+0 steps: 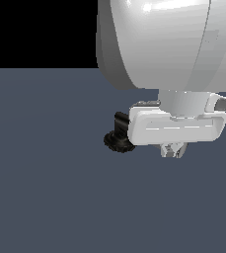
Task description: Turn on the faucet by rotating a designated handle.
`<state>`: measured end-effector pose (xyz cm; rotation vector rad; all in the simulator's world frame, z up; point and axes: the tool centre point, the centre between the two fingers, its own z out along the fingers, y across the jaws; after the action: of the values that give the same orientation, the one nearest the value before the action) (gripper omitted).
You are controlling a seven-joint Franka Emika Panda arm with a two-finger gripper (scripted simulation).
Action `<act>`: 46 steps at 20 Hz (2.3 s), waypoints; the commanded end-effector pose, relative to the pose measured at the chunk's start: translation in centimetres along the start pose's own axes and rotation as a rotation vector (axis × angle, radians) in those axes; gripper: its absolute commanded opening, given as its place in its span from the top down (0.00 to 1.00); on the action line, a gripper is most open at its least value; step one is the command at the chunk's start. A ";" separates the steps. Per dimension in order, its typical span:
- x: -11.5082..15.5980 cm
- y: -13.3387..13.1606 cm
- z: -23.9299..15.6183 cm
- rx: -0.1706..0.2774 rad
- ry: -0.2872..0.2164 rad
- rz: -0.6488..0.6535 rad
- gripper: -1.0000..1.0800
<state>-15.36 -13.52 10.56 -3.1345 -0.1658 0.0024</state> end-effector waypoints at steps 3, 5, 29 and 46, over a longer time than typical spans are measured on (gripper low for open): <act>0.3 1.8 0.1 -0.003 0.001 0.003 1.00; 0.8 0.8 0.0 -0.001 0.002 -0.016 1.00; 7.0 6.8 0.0 -0.002 0.002 -0.007 1.00; 11.0 10.9 0.1 -0.002 0.002 -0.001 1.00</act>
<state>-3.79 -22.57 10.55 -3.1327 -0.1707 0.0041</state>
